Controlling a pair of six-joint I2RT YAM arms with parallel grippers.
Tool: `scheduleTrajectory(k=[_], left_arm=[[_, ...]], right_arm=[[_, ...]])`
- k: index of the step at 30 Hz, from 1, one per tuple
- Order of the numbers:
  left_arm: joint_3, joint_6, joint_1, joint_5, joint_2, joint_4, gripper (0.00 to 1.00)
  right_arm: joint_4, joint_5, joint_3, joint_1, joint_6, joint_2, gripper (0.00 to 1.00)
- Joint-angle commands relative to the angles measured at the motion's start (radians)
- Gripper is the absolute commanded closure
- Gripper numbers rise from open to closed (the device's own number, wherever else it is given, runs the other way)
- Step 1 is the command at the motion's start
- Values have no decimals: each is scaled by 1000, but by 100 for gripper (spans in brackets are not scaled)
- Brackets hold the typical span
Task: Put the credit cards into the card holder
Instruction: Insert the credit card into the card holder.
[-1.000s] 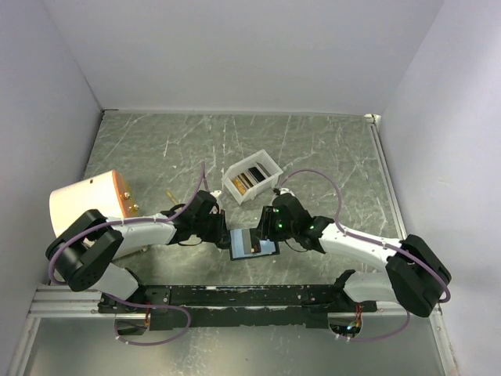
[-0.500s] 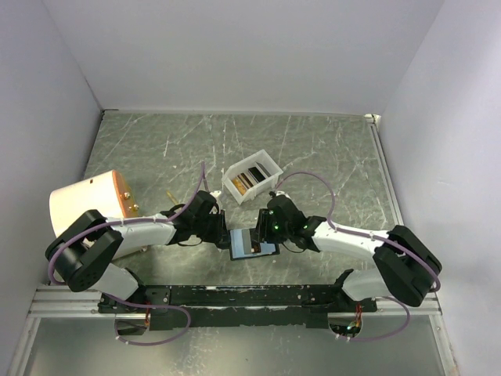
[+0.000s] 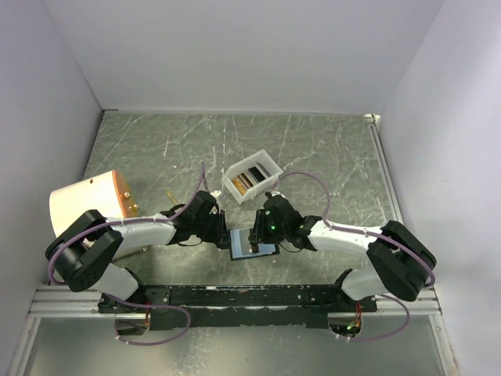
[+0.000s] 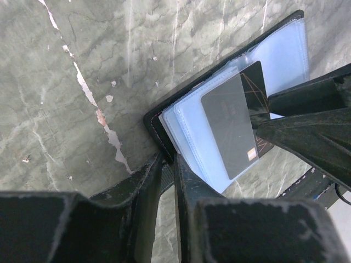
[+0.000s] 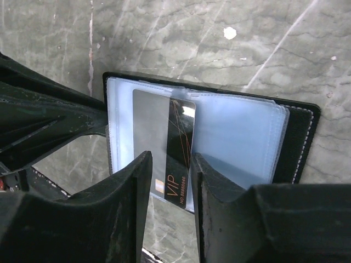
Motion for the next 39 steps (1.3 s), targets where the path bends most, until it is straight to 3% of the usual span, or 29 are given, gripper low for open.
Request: scheduleTrajectory(k=[1, 8, 24, 31, 39], left_arm=[[-28, 10, -13, -33, 11, -82, 72], [-28, 4, -13, -33, -2, -84, 71], [-20, -16, -15, -26, -45, -81, 70], [8, -17, -14, -50, -164, -117, 55], [77, 31, -14, -141, -364, -233, 40]], right_arm=[[54, -20, 15, 14, -2, 10, 68], [87, -42, 14, 25, -3, 28, 73], [27, -14, 28, 31, -7, 6, 68], [-108, 83, 114, 26, -112, -72, 60], [-267, 239, 364, -38, -296, -38, 53]])
